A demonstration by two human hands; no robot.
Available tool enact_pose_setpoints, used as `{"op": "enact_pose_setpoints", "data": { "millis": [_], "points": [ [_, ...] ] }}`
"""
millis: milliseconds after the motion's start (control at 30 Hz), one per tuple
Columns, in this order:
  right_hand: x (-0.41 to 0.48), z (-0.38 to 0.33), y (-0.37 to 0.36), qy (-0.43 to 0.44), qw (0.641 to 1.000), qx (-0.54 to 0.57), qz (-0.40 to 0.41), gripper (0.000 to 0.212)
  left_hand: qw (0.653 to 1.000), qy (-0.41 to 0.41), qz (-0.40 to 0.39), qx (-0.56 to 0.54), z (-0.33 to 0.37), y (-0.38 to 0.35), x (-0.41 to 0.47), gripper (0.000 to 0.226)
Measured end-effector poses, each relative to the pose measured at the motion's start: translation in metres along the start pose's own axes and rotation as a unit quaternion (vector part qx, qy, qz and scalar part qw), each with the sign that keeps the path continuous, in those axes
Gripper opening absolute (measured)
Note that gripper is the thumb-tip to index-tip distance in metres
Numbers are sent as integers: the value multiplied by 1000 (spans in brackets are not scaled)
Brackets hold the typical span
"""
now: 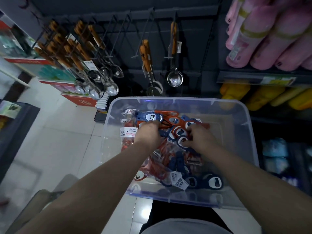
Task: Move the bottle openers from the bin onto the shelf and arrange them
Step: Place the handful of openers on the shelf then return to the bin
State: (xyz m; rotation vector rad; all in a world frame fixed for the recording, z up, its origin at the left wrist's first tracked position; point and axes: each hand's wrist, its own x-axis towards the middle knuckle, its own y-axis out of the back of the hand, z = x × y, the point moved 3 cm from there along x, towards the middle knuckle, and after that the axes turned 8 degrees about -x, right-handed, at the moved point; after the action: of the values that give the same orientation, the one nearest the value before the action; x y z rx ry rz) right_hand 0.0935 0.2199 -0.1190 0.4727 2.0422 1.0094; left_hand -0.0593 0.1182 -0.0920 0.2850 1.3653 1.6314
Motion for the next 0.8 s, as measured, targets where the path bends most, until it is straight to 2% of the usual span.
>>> {"op": "enact_pose_setpoints", "data": {
  "millis": [133,233,300,467,600,667,800],
  "points": [
    [-7,-4,-9,-13,999,-37,9,40,992,-8,12,129,-10,7,1,41],
    [-11,-4,-5,-13,999,-38,36,26,981,-20,-8,191,-17,10,7,45],
    [-16,-1,0,-29,998,-6,57,20,981,-18,-16,194,-18,10,10,46],
    [-27,6,19,-48,986,69,143,17,983,-51,33,171,-11,13,17,27],
    [-34,6,21,-60,988,57,133,20,989,-22,8,149,-9,16,23,30],
    [-37,5,16,-65,990,42,120,22,983,-28,3,180,-7,14,22,32],
    [-42,-3,4,-67,993,34,90,23,970,-23,-25,241,-11,9,24,49]
  ]
}}
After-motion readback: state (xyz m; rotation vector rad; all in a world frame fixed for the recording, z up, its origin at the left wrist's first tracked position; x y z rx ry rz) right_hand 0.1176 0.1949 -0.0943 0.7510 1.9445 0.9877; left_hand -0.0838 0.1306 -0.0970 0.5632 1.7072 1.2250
